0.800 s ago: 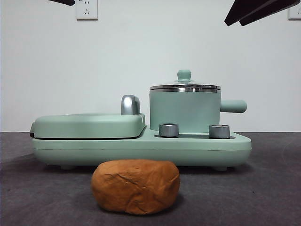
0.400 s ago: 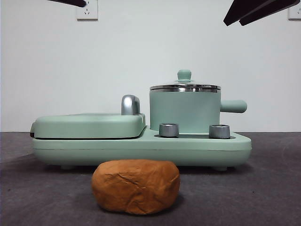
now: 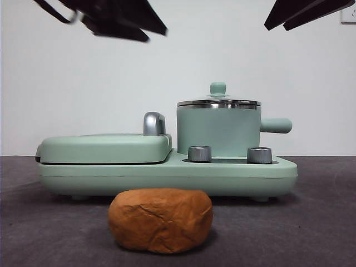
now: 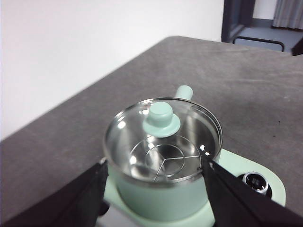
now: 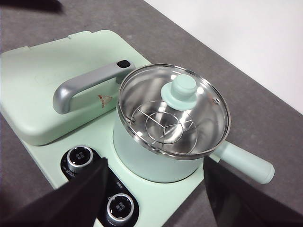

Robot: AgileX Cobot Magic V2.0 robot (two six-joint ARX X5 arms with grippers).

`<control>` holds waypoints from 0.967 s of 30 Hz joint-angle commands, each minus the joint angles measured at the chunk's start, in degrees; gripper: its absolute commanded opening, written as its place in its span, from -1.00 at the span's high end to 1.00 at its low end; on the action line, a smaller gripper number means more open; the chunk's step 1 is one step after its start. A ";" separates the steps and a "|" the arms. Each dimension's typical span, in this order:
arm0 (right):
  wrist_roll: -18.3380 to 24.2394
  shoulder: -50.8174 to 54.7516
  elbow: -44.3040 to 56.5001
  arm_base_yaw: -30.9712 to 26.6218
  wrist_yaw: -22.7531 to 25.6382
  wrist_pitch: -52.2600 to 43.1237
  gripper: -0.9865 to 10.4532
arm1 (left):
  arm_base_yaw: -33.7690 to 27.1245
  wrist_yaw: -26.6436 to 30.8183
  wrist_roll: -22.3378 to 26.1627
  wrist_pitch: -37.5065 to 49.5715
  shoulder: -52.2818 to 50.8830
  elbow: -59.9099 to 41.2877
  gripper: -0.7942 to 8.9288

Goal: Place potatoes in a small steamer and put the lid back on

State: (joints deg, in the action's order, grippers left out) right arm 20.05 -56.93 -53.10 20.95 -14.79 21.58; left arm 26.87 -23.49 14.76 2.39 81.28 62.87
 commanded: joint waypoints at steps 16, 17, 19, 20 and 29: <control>-8.96 4.68 -1.01 0.31 0.07 -2.05 0.27 | 5.70 0.11 -0.92 2.40 25.88 20.96 0.18; -8.96 5.16 -1.01 0.31 0.07 -2.05 0.27 | 5.95 0.11 -0.92 3.45 26.51 20.98 0.18; -8.98 6.01 -1.01 0.31 0.07 -2.05 0.27 | 6.32 0.11 -0.90 4.92 27.43 20.98 0.20; -9.11 6.40 -1.01 0.31 0.09 -2.05 0.27 | 6.60 0.11 -0.90 5.66 27.85 20.98 0.20; -9.18 6.97 -1.01 0.31 0.04 -1.88 0.27 | 7.23 0.28 -1.38 10.62 30.75 21.00 0.20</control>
State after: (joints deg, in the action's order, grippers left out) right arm 11.66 -49.67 -53.10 20.95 -14.79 20.27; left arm 33.54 -23.38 13.89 12.43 110.26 82.37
